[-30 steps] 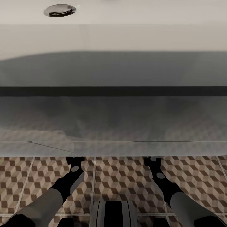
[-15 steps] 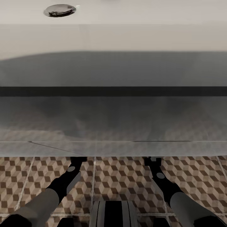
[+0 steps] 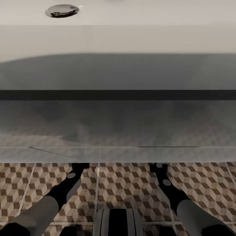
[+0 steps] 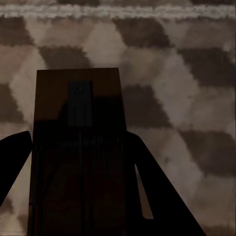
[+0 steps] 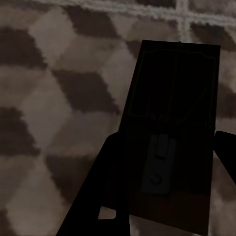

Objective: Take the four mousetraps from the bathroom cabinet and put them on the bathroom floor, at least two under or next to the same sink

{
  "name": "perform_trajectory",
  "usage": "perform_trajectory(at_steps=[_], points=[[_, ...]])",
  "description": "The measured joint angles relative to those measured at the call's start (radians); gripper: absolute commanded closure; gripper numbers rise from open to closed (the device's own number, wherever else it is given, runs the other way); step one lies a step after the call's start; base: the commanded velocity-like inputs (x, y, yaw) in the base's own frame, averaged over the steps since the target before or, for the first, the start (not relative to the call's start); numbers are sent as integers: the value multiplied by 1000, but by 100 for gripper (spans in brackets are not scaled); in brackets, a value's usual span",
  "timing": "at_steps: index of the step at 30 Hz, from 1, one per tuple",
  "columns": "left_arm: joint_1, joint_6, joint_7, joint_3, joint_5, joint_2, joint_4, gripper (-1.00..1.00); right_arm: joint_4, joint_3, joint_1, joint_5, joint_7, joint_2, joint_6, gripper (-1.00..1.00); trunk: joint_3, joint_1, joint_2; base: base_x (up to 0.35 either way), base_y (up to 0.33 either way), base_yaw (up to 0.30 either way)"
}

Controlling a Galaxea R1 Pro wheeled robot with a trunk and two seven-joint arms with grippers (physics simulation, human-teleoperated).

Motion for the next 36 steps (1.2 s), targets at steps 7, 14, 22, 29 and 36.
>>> perform_trajectory(at_steps=[7,14,22,29,36], points=[[0,15,5,5,-1,-4,-1,100,0,1,0,0,0,0,2,100,0,0,0,0,0,0],[0,9,41,6,-2,-10,-11,100,-2,1,0,2,0,0,3,100,0,0,0,0,0,0],[0,-67,109,-3,0,-22,-36,100,-3,0,0,3,0,0,2,100,0,0,0,0,0,0],[0,-86,114,-5,-1,-25,-42,100,-3,0,0,2,0,0,2,100,0,0,0,0,0,0],[0,-86,106,-6,-1,-27,-42,100,-3,0,0,3,0,0,2,100,0,0,0,0,0,0]])
